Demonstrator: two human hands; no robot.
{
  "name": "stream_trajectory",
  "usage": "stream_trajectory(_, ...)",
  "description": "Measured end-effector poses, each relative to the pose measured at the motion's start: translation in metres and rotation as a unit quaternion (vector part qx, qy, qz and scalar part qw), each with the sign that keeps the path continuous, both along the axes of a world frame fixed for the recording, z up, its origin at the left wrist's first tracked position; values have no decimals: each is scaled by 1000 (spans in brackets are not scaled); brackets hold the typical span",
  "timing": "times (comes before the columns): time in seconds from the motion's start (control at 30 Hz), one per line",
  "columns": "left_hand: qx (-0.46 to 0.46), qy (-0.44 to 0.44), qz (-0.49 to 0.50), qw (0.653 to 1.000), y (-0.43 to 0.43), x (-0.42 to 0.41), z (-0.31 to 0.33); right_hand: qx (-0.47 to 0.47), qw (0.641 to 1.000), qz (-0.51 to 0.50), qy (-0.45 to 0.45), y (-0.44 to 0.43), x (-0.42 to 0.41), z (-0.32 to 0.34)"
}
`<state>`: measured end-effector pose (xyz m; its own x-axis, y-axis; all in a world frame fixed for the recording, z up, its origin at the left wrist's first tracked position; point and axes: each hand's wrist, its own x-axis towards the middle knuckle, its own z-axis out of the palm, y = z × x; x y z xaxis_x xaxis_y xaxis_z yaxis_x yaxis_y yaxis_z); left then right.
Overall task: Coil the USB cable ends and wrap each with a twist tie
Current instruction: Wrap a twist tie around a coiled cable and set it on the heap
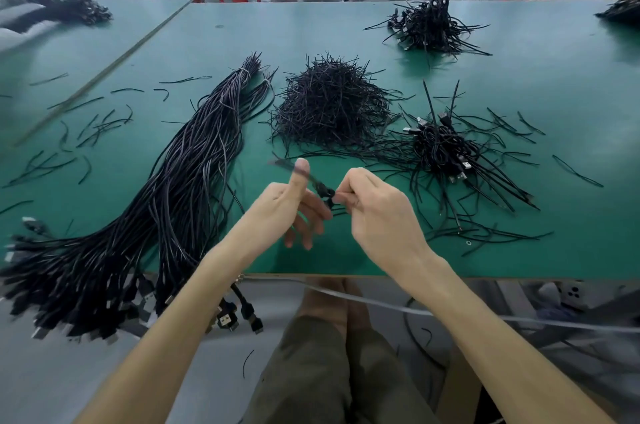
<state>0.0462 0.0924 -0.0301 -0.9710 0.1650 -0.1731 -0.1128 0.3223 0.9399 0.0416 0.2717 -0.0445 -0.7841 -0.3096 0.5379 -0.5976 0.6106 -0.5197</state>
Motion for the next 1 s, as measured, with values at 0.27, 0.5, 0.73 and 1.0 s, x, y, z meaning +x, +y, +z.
stream_trajectory(0.27,71,9,-64,995,-10,1,6,130,990,-15,45,4,3,-1)
stream_trajectory(0.5,92,106,-11,990,-5,5,10,-9,999,22,-48,-2,1,-2)
stream_trajectory(0.73,72,244,3,967,0,5,7,-74,992,35,-92,-3,0,6)
stream_trajectory(1.0,-84,376,-34,922,4,12,9,-88,979,71,-168,4,2,9)
